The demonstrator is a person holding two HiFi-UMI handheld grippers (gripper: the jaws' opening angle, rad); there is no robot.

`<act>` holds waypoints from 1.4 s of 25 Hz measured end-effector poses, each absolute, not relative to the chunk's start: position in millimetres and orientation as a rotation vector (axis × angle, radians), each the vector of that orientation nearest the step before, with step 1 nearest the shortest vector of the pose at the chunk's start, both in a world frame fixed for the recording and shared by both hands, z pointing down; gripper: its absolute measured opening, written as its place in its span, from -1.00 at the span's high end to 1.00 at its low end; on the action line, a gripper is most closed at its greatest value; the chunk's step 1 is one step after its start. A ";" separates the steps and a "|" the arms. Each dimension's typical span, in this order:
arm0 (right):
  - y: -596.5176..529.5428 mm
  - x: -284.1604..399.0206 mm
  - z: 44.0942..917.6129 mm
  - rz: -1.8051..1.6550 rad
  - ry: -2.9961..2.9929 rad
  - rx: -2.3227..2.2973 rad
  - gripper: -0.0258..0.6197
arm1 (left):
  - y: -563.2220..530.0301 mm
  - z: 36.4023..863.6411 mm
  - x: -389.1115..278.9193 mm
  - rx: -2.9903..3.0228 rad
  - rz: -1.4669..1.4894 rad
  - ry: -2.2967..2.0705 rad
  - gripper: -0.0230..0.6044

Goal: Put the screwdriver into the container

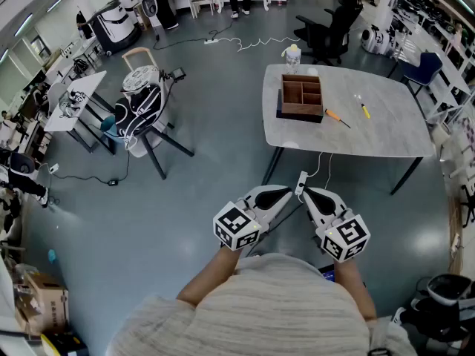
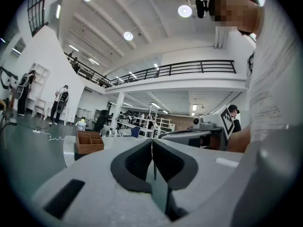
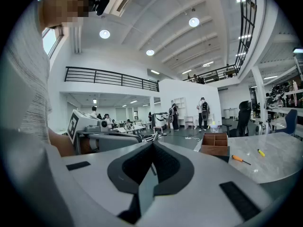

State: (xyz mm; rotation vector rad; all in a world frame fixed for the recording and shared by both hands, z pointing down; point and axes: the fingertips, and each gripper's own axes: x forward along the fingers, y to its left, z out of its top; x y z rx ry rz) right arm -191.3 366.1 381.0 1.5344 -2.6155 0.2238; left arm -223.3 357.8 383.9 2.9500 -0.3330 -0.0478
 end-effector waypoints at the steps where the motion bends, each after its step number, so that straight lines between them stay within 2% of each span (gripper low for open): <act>1: 366.8 -192.7 381.2 0.227 -2.613 1.537 0.89 | 359.0 384.7 -224.8 2.950 -0.041 -0.326 0.88; 22: 364.9 -240.6 396.0 0.333 -2.677 1.465 0.88 | 358.0 402.7 -256.0 2.945 0.014 -0.264 0.88; 35: 383.3 -258.6 400.6 0.246 -2.653 1.477 0.88 | 380.4 408.2 -270.7 2.951 0.040 -0.161 0.88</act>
